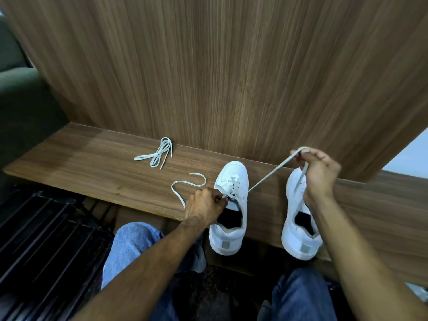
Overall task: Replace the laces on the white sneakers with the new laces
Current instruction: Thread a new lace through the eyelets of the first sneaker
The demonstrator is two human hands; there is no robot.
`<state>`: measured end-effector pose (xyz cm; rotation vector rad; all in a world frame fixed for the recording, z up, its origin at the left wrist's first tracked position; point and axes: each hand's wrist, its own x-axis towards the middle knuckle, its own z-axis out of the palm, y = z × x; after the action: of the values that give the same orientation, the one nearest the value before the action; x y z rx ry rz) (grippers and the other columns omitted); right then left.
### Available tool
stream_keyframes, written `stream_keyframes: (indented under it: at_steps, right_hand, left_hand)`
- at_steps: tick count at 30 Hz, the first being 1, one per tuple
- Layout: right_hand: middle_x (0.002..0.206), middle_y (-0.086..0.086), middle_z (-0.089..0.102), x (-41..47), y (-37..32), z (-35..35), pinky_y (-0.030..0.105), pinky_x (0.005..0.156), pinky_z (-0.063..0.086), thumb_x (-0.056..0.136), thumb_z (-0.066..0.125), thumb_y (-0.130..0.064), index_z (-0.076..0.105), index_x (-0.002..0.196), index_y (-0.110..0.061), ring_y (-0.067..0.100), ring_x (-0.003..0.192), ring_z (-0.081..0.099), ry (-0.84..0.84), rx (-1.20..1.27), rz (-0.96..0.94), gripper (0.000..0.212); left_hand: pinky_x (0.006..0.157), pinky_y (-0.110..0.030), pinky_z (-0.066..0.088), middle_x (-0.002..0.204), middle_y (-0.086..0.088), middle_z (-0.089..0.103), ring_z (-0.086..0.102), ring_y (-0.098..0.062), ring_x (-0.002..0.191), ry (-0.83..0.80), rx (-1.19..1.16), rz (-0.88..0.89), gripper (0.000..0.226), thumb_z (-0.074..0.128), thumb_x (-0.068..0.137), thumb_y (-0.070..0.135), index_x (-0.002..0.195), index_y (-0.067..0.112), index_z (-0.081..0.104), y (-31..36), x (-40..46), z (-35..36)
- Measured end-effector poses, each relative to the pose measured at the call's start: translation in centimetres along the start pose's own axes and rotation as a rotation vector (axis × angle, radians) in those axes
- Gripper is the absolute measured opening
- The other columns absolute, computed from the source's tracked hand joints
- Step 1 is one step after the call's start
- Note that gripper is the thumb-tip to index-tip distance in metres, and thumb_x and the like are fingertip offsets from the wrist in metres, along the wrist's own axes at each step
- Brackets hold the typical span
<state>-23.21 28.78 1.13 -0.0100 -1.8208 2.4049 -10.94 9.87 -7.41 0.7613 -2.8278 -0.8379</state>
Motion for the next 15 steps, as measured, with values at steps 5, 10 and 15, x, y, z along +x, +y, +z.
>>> stream_keyframes:
  at_steps: [5,10,15]
  right_hand:
    - [0.125,-0.001,0.06,-2.4,4.4,-1.3,0.036,0.1,0.042,0.087,0.058,-0.011,0.059,0.126,-0.023,0.022,0.12,0.053,-0.308,-0.965,-0.204,0.042]
    - [0.135,0.007,0.052,-6.0,8.6,-0.2,0.038,0.104,0.038,0.082,0.058,-0.01,0.06,0.127,-0.02,0.028,0.126,0.047,-0.71,-1.249,-0.293,0.046]
    - [0.099,0.004,0.072,-6.5,7.8,0.9,0.033,0.087,0.045,0.09,0.051,-0.017,0.071,0.1,-0.022,0.029,0.1,0.062,-0.616,-1.307,-0.271,0.023]
  left_hand:
    - [0.073,-0.033,0.048,0.088,-0.005,0.07,0.064,-0.032,0.09,-0.003,0.007,-0.011,0.027,0.06,0.084,0.051,0.085,0.027,0.072,-0.1,0.0,0.2]
    - [0.076,-0.035,0.048,0.093,-0.009,0.069,0.062,-0.034,0.093,-0.012,0.024,-0.011,0.03,0.058,0.084,0.053,0.087,0.027,0.071,0.0,0.0,0.1]
    - [0.078,-0.036,0.051,0.091,-0.01,0.07,0.062,-0.034,0.093,-0.02,0.003,-0.013,0.03,0.057,0.084,0.054,0.089,0.028,0.072,-0.2,0.1,0.4]
